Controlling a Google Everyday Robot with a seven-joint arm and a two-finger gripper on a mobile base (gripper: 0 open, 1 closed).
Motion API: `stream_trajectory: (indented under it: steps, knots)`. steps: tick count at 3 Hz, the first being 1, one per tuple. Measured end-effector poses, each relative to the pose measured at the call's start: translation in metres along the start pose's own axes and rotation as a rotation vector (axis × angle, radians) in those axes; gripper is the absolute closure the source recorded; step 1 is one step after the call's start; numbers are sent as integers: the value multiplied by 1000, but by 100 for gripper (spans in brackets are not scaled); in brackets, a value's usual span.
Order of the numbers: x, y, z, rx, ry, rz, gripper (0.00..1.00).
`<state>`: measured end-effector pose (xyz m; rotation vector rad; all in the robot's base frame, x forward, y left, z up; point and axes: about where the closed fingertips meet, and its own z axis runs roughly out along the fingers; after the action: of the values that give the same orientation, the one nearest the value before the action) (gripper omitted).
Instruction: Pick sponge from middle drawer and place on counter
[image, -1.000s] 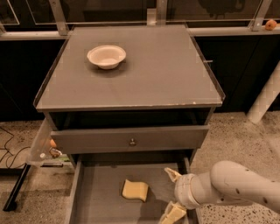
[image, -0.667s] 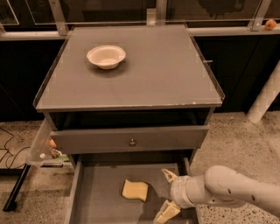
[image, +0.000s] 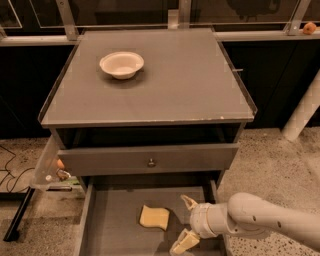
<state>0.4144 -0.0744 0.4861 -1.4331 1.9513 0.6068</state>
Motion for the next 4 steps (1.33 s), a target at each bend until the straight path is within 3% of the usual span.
stream_trajectory:
  steps: [1, 4]
  knots:
    - [7, -6, 19, 8, 15, 22, 0]
    - [13, -36, 87, 49, 9, 1, 0]
